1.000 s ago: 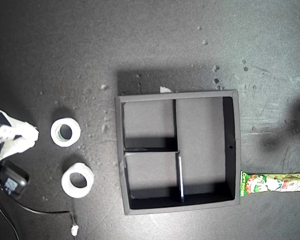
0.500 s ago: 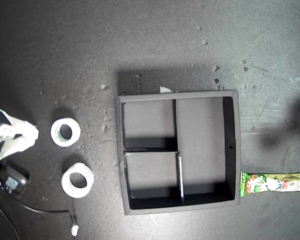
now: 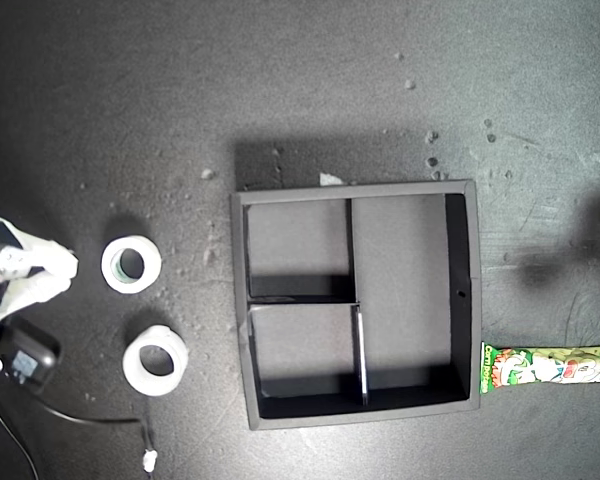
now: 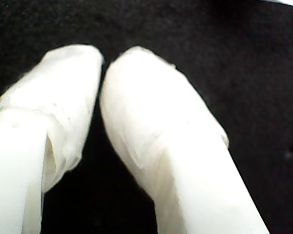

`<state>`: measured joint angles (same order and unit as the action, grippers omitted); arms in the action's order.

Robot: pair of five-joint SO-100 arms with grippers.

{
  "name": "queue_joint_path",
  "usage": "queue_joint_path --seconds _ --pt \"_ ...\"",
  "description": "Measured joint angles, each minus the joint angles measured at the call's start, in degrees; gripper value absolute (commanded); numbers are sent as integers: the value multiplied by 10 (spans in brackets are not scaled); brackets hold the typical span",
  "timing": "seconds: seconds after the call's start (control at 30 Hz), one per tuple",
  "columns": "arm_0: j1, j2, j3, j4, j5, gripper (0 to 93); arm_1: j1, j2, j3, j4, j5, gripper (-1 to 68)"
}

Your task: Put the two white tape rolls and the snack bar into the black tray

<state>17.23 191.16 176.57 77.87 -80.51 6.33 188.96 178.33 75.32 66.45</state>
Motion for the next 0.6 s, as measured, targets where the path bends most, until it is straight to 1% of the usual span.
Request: queue_joint_path --seconds 0.13,0.2,0.33,0.37,0.43,0.53,0.57,0.6 --pt "-2 0 0 -9 -10 1 -3 -3 0 -10 11 0" --pt "-3 0 0 -24 -28 1 -13 -4 0 -20 31 -1" --pt "-11 0 0 -43 -116 0 -11 -5 0 -45 58 -3" --pt "-5 0 0 -61 -120 0 -7 -5 0 -47 69 -3" --pt "-4 0 0 -91 -97 3 -2 -6 0 -50 98 -3" --pt "-23 0 0 -120 -61 159 -4 -7 0 -47 206 -4" --pt "-30 0 0 -127 -55 183 -3 -7 0 -47 243 -4" --pt "-37 0 -1 -137 -46 185 1 -7 0 -47 284 -4"
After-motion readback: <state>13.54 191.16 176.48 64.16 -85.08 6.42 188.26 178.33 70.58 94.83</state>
